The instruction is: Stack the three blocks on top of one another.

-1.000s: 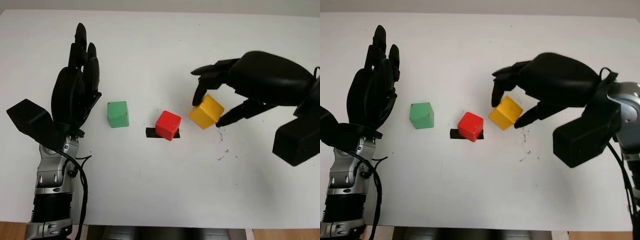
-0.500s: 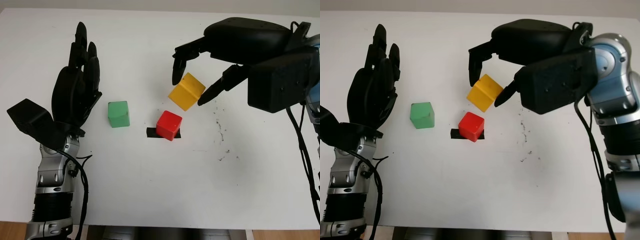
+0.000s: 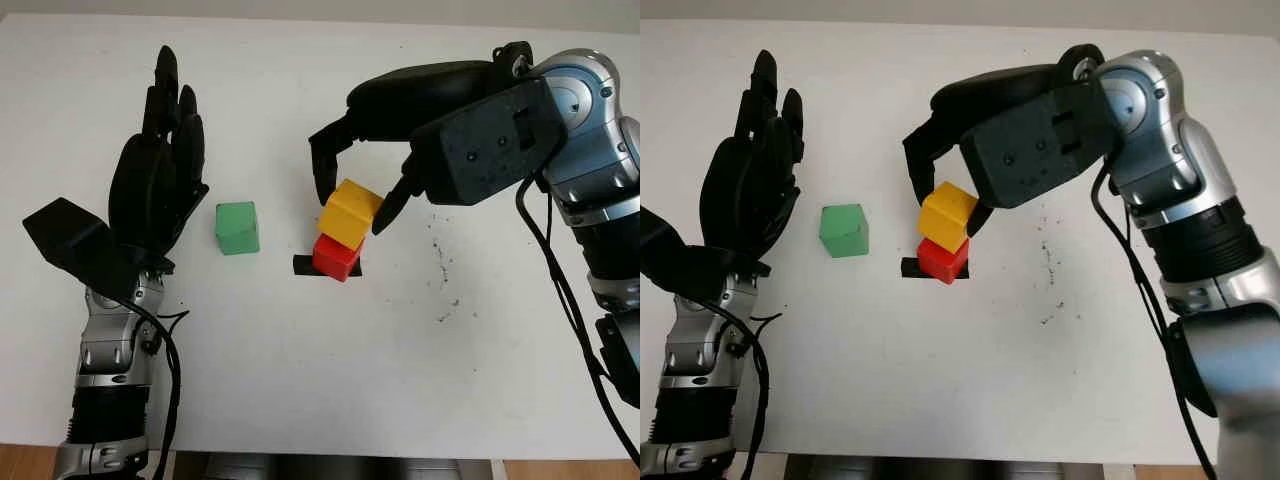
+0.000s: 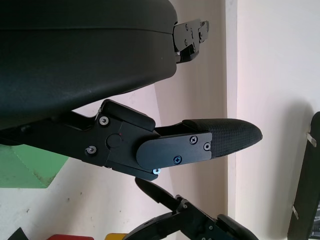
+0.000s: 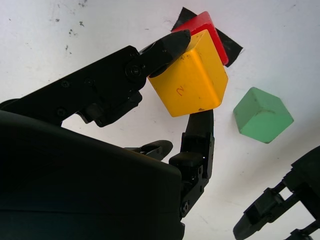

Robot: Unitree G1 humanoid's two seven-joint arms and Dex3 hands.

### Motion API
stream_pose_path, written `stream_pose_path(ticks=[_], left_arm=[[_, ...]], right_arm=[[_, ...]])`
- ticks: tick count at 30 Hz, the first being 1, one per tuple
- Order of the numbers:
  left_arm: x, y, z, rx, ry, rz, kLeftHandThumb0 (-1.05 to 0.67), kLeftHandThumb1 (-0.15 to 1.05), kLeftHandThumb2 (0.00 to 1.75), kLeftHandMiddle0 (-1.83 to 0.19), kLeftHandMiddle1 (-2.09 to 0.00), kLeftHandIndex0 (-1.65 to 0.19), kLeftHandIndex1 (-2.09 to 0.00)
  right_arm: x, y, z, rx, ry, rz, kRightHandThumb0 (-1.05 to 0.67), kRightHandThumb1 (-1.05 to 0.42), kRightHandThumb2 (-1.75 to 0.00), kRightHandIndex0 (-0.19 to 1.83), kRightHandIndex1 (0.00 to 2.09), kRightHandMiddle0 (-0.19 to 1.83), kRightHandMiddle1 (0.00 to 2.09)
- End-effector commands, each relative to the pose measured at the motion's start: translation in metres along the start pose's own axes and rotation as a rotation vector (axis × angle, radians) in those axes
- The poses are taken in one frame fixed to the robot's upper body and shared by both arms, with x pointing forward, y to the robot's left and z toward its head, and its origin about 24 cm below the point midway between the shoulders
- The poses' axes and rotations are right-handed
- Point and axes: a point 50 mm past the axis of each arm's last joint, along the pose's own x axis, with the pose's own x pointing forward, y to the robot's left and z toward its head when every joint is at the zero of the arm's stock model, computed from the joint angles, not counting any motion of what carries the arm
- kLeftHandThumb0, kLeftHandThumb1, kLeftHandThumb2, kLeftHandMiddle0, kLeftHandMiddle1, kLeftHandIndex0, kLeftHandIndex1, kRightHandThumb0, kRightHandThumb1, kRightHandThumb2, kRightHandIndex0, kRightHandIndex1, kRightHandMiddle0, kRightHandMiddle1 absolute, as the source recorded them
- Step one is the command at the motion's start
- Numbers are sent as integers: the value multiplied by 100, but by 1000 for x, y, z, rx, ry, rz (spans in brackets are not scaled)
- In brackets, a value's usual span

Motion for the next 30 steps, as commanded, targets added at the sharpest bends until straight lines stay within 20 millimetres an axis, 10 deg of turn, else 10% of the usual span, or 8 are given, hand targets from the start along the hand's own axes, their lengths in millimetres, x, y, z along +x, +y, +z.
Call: stream_pose_path(ticks=[1,30], left_arm=[[-2,0,1,-6,-8,0,-83,105,54,19,0,19,0],[-3,-2,-2,2,-14,10,-81,105,56,19,0,19,0]], right_arm=[[1,-6,6,-29,-14,-3,-42,-90,-5,43,6,49,139],[6,4,2,-97,-22,39,-44,-94,-6,42,5,42,144]])
